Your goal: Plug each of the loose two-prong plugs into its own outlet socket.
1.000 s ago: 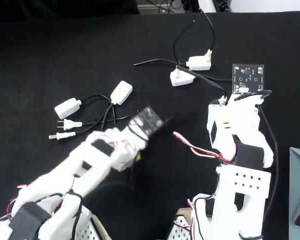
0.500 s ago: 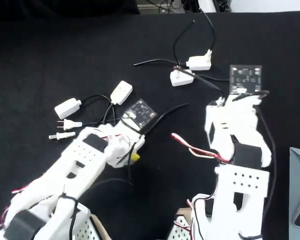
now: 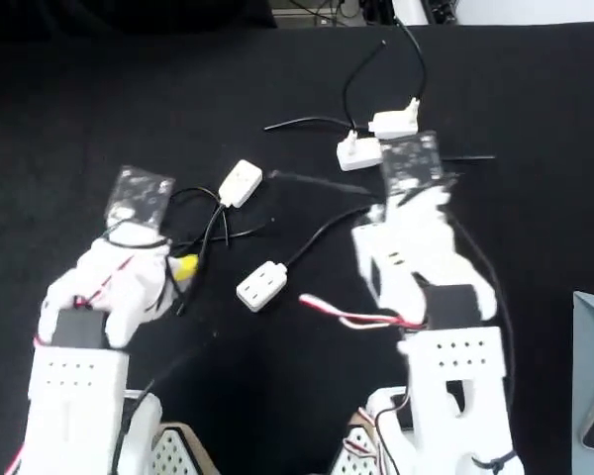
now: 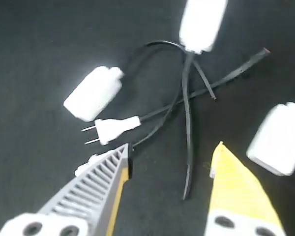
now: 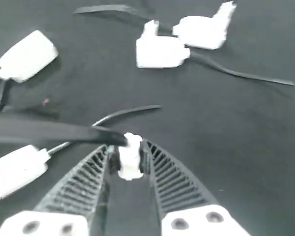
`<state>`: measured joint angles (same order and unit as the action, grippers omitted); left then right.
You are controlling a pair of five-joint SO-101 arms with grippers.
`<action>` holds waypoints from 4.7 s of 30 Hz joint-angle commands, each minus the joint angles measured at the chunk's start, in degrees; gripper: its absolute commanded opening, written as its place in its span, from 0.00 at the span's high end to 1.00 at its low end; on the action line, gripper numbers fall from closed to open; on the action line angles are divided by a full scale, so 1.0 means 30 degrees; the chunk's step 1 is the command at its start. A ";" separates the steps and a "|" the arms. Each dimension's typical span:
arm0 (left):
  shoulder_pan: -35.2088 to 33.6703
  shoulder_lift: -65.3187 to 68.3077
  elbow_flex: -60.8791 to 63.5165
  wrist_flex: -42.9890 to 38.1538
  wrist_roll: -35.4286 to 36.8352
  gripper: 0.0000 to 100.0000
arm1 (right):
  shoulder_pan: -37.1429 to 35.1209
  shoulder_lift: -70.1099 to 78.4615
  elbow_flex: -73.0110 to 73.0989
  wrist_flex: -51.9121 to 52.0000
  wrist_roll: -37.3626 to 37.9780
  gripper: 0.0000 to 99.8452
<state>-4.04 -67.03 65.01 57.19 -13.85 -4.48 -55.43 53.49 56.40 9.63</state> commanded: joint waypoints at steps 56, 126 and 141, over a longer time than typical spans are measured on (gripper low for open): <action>-0.4703 -0.8850 0.6051 0.0059 0.2520 0.73 | -1.1692 -0.1802 0.8015 -0.8615 -0.3458 0.99; -0.4674 -0.8850 0.6081 0.0059 0.2462 0.73 | -0.1524 1.1004 -0.0161 -1.5121 -0.0410 0.99; -0.4615 -0.8850 0.6081 0.0029 0.2462 0.73 | -0.0850 1.6806 -0.5084 -1.3421 -0.1524 0.85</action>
<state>-17.67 -93.14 83.65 57.19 -6.81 -7.47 -3.74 43.74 11.56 8.22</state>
